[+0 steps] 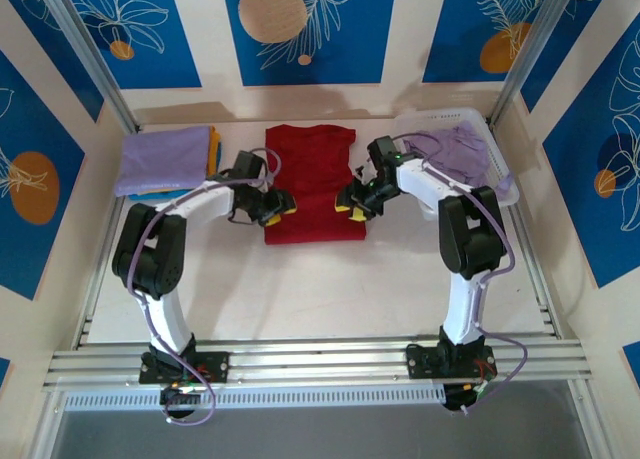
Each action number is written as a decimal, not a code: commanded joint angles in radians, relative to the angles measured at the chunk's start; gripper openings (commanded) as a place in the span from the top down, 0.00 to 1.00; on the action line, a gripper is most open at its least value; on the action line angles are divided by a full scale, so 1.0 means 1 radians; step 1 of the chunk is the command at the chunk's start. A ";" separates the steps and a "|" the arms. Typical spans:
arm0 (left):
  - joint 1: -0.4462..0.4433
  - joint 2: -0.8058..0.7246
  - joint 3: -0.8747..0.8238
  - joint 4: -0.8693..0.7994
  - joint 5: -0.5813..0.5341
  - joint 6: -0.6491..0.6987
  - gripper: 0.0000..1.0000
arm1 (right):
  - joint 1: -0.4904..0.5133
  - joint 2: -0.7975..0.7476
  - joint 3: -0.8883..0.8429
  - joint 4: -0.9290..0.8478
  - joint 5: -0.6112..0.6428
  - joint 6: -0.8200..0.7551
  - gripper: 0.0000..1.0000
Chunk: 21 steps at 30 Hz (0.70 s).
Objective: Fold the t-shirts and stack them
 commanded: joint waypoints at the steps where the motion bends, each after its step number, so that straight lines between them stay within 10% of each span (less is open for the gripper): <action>1: -0.019 -0.003 -0.053 0.039 -0.027 -0.013 0.47 | 0.006 0.037 -0.040 0.016 -0.021 0.014 0.54; 21: -0.183 -0.230 -0.380 -0.002 -0.128 -0.052 0.47 | 0.103 -0.241 -0.487 0.106 0.001 0.097 0.56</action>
